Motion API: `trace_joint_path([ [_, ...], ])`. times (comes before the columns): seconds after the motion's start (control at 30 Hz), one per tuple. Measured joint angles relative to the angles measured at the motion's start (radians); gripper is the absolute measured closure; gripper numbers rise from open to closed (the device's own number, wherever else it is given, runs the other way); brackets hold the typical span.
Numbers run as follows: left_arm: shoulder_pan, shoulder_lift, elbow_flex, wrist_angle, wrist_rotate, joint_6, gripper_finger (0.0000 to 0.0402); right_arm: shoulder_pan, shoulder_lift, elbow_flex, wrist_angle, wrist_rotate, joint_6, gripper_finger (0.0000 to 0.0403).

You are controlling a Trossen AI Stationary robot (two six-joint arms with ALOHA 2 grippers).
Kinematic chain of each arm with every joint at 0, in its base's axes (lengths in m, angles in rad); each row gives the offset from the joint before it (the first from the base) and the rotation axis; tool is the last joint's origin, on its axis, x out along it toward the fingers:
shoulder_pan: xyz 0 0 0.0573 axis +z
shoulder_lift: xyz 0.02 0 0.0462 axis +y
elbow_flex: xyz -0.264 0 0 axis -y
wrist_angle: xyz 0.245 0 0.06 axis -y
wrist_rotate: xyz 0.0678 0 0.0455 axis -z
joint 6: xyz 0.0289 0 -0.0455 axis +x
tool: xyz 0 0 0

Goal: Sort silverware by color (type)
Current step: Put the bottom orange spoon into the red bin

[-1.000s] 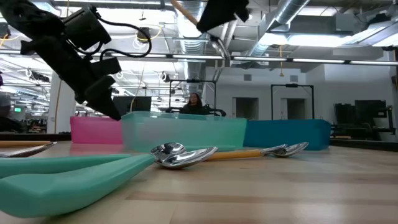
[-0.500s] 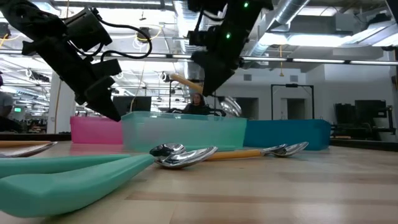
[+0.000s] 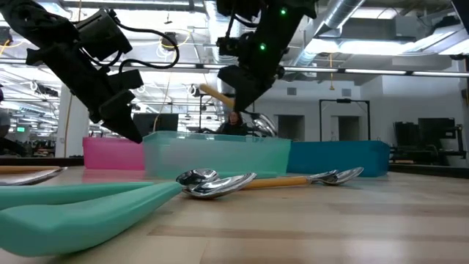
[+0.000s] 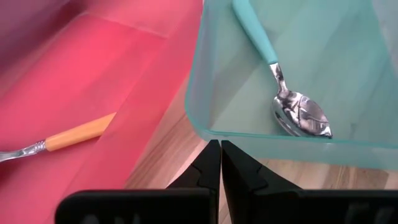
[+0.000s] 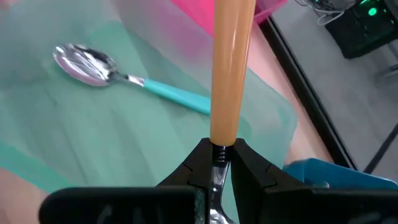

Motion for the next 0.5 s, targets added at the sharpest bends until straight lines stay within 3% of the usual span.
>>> trace_joint_path([
  [0.5,0.000,0.000,0.000,0.002,0.004,-0.001,0.0401,0.053,0.000,-0.079,0.022,-0.006,0.135,0.0342],
])
